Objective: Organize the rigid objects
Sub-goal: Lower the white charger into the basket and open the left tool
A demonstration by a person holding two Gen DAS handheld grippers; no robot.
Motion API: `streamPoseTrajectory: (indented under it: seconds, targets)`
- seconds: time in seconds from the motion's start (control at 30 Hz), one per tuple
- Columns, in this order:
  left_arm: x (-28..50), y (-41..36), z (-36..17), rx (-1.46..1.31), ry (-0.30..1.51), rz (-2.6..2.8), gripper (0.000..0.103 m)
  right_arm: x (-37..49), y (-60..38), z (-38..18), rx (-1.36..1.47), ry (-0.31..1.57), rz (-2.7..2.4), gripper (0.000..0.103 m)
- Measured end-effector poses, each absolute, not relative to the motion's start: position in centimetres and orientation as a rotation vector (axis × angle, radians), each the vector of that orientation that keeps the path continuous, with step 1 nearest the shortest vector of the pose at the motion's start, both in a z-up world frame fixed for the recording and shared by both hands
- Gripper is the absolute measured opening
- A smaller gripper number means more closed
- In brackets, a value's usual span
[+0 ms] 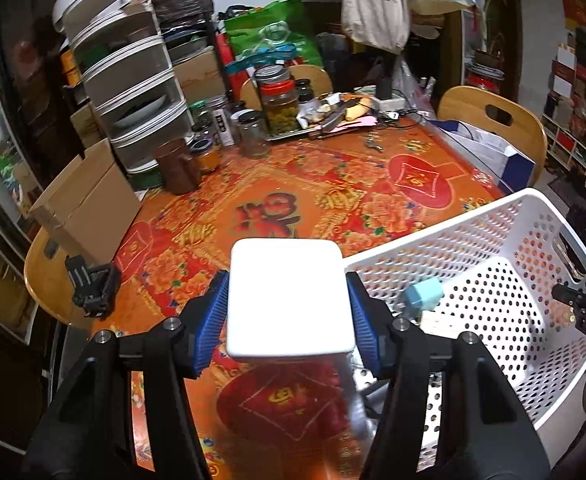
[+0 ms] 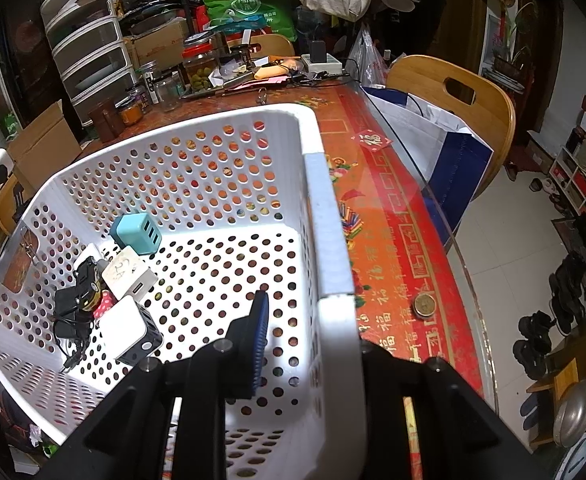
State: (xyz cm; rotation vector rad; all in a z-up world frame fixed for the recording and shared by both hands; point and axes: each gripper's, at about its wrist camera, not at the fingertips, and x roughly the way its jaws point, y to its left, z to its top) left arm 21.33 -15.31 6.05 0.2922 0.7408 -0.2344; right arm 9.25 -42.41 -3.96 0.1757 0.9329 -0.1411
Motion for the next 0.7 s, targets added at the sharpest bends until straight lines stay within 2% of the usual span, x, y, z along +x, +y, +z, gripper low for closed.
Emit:
streamPoseTrajectory:
  seconds: [0.4,0.7]
  targets:
    - [20.0,-20.4,5.4,0.35,0.762,-0.325,0.054,9.2,-42.5,-3.9,0.176,0.931,-0.137,0.024]
    - [20.7,-27.7,-0.5,0.458,0.986,-0.483,0.053,9.2,-42.4,-3.9,0.173,0.933,-0.136,0.024]
